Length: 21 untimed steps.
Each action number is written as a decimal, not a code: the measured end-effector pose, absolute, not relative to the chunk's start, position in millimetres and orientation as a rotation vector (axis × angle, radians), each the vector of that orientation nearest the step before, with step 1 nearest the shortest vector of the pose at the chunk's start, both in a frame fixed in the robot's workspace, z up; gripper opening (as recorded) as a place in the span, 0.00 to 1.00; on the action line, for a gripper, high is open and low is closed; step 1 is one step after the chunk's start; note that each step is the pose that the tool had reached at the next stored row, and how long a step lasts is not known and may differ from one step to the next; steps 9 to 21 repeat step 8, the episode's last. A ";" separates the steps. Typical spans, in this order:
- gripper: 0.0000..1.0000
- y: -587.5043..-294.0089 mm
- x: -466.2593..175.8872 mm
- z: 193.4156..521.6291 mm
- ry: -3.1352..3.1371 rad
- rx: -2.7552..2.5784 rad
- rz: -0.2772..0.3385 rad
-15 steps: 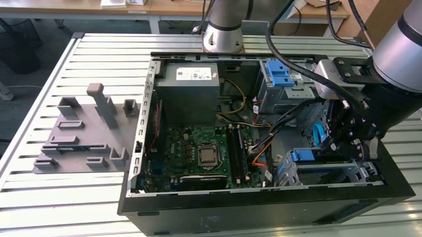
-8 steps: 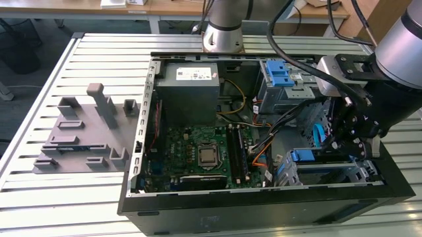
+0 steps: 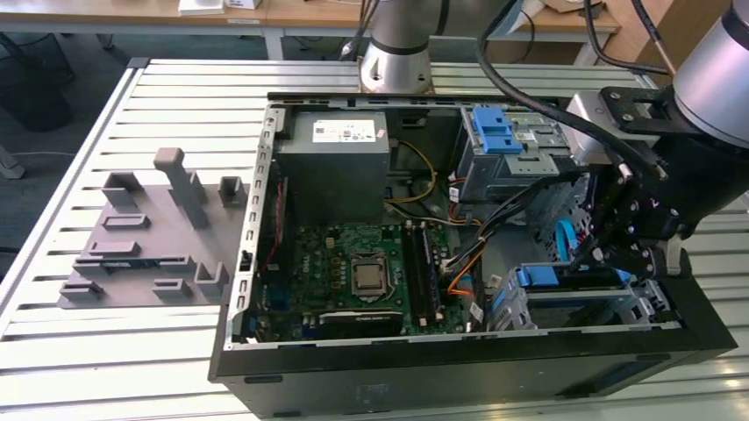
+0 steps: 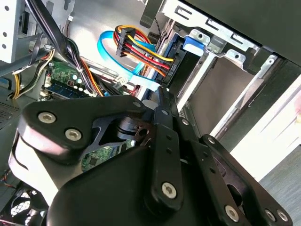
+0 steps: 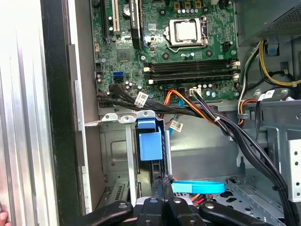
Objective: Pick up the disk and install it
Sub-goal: 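Insert the second disk wire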
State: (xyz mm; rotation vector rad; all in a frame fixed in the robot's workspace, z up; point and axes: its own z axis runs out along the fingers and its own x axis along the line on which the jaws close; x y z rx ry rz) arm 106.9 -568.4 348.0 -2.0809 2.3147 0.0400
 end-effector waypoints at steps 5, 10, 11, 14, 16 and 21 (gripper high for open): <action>0.11 -568.4 106.9 350.3 2.315 -2.081 0.040; 0.11 -568.4 106.9 350.4 2.315 -2.081 0.040; 0.11 -568.4 106.9 350.4 2.315 -2.081 0.040; 0.11 -568.4 106.9 350.4 2.315 -2.081 0.040; 0.11 -568.4 106.9 350.4 2.315 -2.081 0.040; 0.11 -568.4 106.9 350.4 2.315 -2.081 0.040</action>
